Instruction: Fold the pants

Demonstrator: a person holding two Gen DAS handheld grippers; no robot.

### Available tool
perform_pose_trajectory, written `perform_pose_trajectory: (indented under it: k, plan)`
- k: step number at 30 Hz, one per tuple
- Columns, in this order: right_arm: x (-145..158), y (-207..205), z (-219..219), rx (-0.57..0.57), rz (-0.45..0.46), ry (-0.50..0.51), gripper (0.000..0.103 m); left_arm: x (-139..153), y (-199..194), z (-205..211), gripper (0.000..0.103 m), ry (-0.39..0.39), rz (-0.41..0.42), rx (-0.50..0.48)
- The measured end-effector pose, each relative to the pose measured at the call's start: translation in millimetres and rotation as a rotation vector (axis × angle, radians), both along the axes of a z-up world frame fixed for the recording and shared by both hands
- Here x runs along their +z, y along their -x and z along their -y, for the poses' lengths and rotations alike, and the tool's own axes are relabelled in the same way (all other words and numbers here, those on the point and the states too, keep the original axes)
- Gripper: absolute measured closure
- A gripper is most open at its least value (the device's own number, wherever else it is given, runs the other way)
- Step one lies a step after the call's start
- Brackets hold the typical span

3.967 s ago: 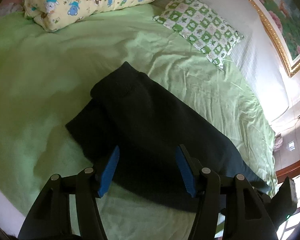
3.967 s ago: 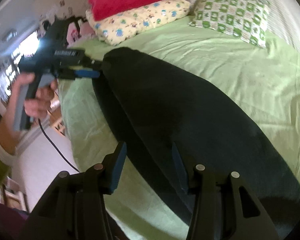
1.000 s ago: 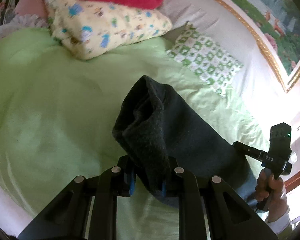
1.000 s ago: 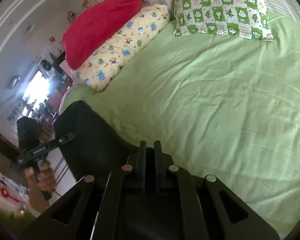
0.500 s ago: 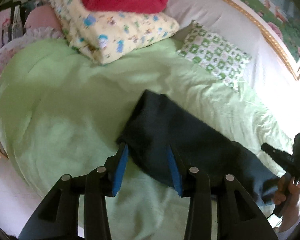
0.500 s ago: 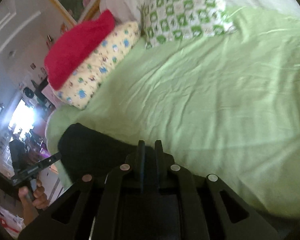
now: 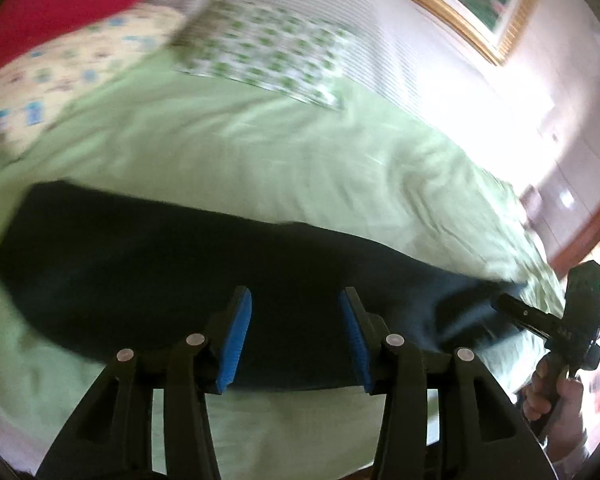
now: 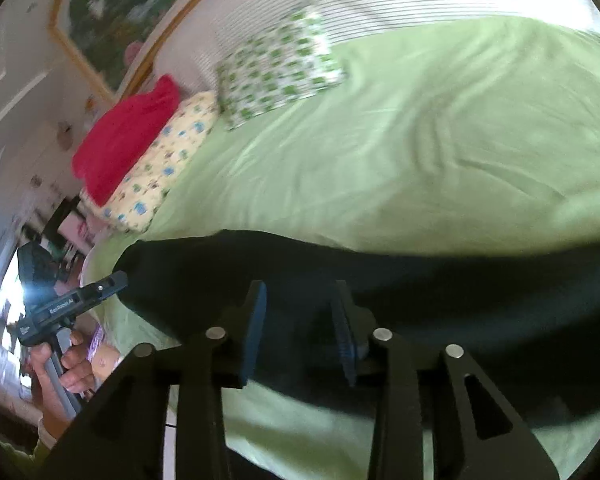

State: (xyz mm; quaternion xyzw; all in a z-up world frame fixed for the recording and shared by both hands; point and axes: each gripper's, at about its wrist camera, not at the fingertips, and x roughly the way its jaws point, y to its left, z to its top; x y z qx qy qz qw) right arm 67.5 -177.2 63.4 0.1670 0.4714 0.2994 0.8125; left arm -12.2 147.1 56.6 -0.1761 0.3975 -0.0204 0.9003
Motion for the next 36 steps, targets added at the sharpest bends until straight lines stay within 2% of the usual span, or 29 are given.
perform_pose_trajectory:
  k: [5, 15, 25, 31, 36]
  plan:
    - [1.9, 24.2, 49.5, -0.103, 0.005, 0.021, 0.065, -1.4, -32.6, 63.5, 0.052, 0.033, -0.018, -0.171]
    - [0.2, 52.5, 117.5, -0.281, -0.011, 0.025, 0.063, 2.5, -75.0, 177.6, 0.052, -0.017, -0.042, -0.471]
    - [-8.7, 61.4, 151.1, -0.375, -0.052, 0.031, 0.061, 7.9, -104.0, 237.6, 0.05, -0.081, -0.043, -0.61]
    - [-10.3, 60.5, 164.8, -0.408, -0.054, 0.018, 0.06, 7.3, -114.6, 253.2, 0.048, -0.107, -0.052, -0.658]
    - [-15.2, 58.2, 171.8, -0.434, -0.071, -0.004, 0.059, 7.2, -123.9, 264.6, 0.047, -0.095, -0.064, -0.698]
